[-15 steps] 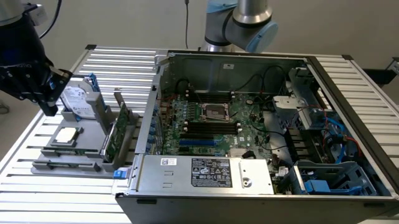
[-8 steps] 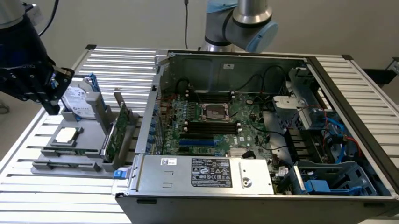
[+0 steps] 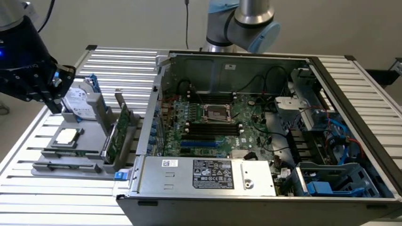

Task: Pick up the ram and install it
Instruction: 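Pick up the ram and move it above insertion slot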

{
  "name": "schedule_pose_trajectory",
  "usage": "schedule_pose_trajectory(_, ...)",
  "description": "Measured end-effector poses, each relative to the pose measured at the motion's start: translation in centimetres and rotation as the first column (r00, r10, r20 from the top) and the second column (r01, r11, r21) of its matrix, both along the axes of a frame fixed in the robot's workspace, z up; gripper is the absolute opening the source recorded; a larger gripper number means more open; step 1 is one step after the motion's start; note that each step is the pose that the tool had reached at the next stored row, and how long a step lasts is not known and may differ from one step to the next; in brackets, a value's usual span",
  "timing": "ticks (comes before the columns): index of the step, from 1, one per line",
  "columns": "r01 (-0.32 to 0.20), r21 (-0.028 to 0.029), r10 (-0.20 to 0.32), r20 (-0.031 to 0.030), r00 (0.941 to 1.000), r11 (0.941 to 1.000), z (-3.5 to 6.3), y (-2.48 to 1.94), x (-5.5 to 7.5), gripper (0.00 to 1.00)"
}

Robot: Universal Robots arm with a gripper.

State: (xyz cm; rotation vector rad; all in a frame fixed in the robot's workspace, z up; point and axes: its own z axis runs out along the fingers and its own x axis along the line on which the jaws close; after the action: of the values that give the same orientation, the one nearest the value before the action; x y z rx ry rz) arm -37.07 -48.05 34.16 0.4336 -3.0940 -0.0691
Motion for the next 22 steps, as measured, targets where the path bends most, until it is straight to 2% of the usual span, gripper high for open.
schedule_pose_trajectory(2,-0.031,0.0042,0.031,0.0009,0.9995,0.9995,-0.02,-0.01,0.0,0.11)
schedule_pose_trajectory(6,-0.094,0.0066,0.094,0.0014,0.9956,0.9956,-0.01,-0.01,-0.01,0.11)
schedule_pose_trajectory(11,-0.182,0.0078,0.182,0.0026,0.9834,0.9834,-0.02,-0.01,-0.01,0.11)
schedule_pose_trajectory(13,-0.217,0.0082,0.217,0.0032,0.9762,0.9762,-0.01,-0.01,-0.01,0.11)
schedule_pose_trajectory(17,-0.288,0.0082,0.288,0.0042,0.9577,0.9577,-0.02,-0.01,-0.01,0.11)
schedule_pose_trajectory(22,-0.373,0.0075,0.373,0.0059,0.9276,0.9276,-0.03,-0.01,-0.01,0.11)
